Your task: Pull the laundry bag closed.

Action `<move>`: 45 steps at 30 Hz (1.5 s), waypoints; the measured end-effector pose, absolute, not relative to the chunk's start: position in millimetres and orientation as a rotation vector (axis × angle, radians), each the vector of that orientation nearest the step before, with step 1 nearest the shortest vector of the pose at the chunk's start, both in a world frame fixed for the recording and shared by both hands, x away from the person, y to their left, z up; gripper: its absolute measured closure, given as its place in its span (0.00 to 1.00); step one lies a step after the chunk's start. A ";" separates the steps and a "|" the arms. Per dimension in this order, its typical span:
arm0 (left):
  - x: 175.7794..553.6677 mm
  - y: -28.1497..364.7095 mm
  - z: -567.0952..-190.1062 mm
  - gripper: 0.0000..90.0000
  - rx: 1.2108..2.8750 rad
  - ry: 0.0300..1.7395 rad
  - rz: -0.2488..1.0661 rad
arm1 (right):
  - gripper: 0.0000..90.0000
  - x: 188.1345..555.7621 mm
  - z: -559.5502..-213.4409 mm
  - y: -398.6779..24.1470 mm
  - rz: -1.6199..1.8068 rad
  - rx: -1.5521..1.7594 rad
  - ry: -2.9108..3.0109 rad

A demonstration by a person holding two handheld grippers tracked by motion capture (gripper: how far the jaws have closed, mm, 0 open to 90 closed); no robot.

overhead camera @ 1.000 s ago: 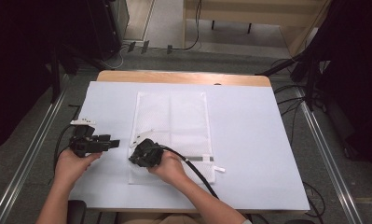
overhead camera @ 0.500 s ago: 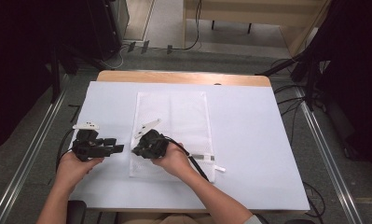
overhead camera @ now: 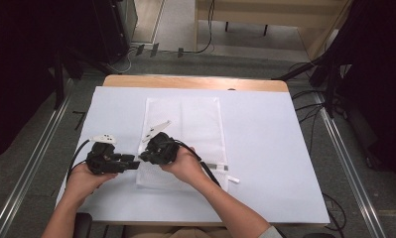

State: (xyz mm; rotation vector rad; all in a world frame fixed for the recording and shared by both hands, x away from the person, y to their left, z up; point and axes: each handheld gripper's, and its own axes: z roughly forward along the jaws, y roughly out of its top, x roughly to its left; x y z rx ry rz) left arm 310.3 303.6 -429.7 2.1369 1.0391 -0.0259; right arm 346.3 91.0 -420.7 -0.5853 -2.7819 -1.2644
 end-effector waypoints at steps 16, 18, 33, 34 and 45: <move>313.8 292.6 -433.7 0.83 2.162 0.974 -0.077 | 0.98 344.1 -411.0 87.0 -1.277 -0.509 -2.713; 313.8 292.2 -433.5 0.85 2.159 0.970 -0.078 | 0.98 343.9 -410.9 87.2 -1.275 -0.508 -2.712; 314.3 292.3 -432.9 0.97 2.169 0.963 -0.121 | 0.98 345.9 -414.4 87.0 -1.248 -0.493 -2.723; 314.4 292.5 -432.9 0.97 2.165 0.967 -0.123 | 0.98 346.2 -415.1 86.8 -1.248 -0.496 -2.721; 314.4 292.3 -432.9 0.98 2.175 0.972 -0.126 | 0.98 346.5 -422.7 82.9 -1.271 -0.488 -2.728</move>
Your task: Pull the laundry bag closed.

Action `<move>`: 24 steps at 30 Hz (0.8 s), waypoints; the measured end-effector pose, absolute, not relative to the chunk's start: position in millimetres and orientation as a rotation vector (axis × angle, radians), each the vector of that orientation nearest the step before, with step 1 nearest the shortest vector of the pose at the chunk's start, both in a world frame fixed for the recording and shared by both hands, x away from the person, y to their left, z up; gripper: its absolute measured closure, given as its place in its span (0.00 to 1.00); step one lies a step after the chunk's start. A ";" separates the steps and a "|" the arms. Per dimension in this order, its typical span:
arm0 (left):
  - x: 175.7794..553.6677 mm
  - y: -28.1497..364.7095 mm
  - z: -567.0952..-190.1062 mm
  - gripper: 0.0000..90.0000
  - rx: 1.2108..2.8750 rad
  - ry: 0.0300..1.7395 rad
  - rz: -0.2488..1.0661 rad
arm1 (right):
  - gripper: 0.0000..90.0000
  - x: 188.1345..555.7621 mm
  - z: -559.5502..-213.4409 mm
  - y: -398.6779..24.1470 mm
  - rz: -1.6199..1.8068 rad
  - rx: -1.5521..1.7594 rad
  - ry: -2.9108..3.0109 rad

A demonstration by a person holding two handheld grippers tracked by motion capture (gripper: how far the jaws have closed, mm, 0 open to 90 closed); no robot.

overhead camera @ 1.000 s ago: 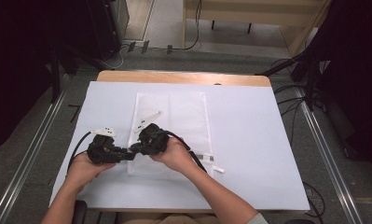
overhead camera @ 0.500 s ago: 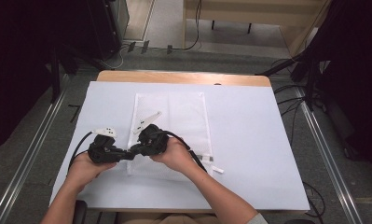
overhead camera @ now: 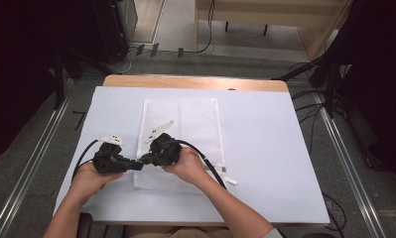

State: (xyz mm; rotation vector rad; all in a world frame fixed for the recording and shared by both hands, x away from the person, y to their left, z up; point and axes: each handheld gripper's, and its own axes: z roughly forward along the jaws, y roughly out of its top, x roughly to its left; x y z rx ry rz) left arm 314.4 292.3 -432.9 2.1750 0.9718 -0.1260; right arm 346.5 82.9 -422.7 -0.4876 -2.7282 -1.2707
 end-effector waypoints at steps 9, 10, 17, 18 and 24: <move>313.8 293.4 -431.8 0.98 2.174 0.967 -0.127 | 0.98 346.8 -425.6 79.2 -1.269 -0.495 -2.733; 313.6 293.3 -431.6 0.98 2.173 0.966 -0.125 | 0.98 347.4 -425.6 78.9 -1.276 -0.490 -2.728; 313.4 291.7 -432.1 0.98 2.186 0.961 -0.122 | 0.98 346.5 -427.1 77.4 -1.280 -0.491 -2.728; 313.3 291.3 -432.2 0.98 2.185 0.962 -0.127 | 0.98 346.4 -427.3 76.9 -1.279 -0.490 -2.729; 313.7 293.4 -430.9 0.98 2.184 0.966 -0.121 | 0.98 347.5 -429.6 73.4 -1.267 -0.504 -2.748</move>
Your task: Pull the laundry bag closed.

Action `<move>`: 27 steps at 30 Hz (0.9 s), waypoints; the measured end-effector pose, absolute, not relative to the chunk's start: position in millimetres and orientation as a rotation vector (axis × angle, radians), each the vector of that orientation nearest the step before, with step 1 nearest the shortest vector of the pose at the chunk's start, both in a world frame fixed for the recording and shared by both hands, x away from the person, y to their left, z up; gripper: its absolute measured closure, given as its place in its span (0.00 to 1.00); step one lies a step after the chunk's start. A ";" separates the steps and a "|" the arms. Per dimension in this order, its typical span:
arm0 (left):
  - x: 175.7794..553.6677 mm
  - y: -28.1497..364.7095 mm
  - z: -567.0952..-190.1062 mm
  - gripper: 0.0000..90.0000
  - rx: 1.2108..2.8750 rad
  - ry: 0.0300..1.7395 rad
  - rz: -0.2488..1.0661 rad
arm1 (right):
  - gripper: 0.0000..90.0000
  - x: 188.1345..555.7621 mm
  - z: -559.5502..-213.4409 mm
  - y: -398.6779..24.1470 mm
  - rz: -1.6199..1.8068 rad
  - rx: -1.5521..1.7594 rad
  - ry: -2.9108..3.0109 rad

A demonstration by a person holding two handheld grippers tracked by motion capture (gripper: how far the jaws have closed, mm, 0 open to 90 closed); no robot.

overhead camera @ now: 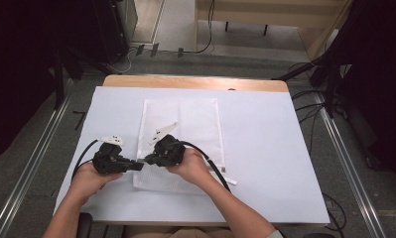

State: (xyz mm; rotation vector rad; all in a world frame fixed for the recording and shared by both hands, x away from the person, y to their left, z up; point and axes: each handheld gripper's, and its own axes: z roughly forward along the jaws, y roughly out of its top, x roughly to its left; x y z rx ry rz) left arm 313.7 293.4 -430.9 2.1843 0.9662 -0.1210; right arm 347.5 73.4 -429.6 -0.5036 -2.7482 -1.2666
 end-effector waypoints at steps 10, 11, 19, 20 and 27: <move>313.6 294.0 -430.5 0.98 2.177 0.960 -0.118 | 0.98 351.3 -432.1 64.2 -1.261 -0.536 -2.734; 313.7 293.4 -430.7 0.98 2.182 0.962 -0.119 | 0.98 351.3 -432.1 64.2 -1.261 -0.536 -2.734; 313.3 296.4 -429.7 0.98 2.170 0.971 -0.112 | 0.98 352.4 -433.5 55.1 -1.253 -0.569 -2.726; 313.4 296.0 -430.0 0.98 2.172 0.969 -0.115 | 0.98 352.6 -434.3 53.5 -1.254 -0.570 -2.724; 313.1 296.2 -429.6 0.98 2.170 0.969 -0.111 | 0.98 351.8 -434.8 43.9 -1.249 -0.596 -2.722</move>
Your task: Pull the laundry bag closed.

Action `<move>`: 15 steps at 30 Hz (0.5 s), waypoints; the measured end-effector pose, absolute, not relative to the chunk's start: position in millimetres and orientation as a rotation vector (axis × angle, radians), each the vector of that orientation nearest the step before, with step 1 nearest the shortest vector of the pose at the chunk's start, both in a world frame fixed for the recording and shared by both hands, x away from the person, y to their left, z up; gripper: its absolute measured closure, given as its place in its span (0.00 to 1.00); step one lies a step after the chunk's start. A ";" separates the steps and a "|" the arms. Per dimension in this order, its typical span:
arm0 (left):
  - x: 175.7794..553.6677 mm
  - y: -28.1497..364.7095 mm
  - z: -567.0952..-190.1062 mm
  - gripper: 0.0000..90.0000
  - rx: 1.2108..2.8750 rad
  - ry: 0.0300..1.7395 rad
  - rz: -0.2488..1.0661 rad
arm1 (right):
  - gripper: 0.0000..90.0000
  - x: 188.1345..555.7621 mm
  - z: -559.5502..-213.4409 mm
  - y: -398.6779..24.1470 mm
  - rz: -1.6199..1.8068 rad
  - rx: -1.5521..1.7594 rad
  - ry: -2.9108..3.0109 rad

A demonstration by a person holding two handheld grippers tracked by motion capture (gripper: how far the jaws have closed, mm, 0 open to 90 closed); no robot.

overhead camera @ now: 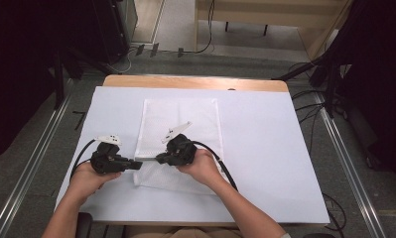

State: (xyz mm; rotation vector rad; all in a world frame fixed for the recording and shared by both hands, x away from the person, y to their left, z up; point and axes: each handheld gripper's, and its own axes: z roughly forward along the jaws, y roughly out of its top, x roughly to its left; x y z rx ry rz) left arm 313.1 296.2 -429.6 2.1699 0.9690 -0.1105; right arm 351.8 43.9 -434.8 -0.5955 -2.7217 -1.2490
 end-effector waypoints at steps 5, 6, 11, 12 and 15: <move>312.9 297.2 -429.2 0.98 2.167 0.966 -0.109 | 0.98 351.1 -435.4 40.1 -1.250 -0.593 -2.718; 313.0 297.8 -429.3 0.98 2.166 0.970 -0.111 | 0.98 351.1 -435.4 40.1 -1.250 -0.593 -2.718; 313.2 297.2 -429.7 0.98 2.173 0.960 -0.111 | 0.98 351.2 -438.2 35.6 -1.257 -0.600 -2.702; 312.8 297.3 -429.5 0.98 2.172 0.963 -0.107 | 0.98 350.1 -438.1 34.3 -1.261 -0.597 -2.704; 312.8 300.8 -427.3 0.98 2.161 0.968 -0.097 | 0.98 348.8 -438.8 31.7 -1.265 -0.598 -2.712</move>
